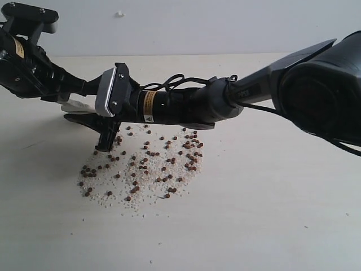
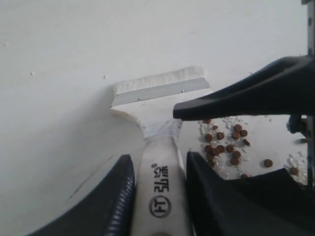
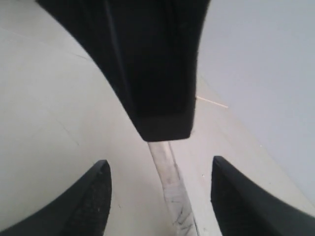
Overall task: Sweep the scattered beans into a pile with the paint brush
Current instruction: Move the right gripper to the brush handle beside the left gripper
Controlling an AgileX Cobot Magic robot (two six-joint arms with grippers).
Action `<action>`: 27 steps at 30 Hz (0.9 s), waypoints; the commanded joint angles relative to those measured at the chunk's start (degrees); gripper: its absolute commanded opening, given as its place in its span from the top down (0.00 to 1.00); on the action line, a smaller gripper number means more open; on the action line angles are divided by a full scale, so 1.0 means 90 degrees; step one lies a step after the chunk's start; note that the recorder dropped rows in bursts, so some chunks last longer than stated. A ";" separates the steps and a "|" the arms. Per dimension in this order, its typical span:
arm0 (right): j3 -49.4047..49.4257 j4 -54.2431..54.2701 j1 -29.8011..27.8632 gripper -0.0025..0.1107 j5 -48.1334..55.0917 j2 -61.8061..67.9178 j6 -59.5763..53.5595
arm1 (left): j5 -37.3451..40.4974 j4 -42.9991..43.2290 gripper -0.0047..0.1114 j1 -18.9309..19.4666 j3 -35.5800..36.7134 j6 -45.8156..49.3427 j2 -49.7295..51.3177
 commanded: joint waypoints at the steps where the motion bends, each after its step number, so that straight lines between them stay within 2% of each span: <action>1: -0.0203 0.0088 0.0027 0.48 0.0090 0.0056 0.0373 | -0.0190 -0.0163 0.96 0.0021 -0.0041 0.0048 -0.0074; 10: -0.0574 0.0073 0.0027 0.48 0.0007 0.0358 0.0802 | -0.0265 -0.0191 0.96 0.0021 -0.0041 0.0048 -0.0074; 27: -0.0705 0.0095 0.0027 0.52 -0.0279 0.0431 0.0789 | -0.0424 -0.0505 0.96 0.0021 -0.0041 0.0197 -0.0074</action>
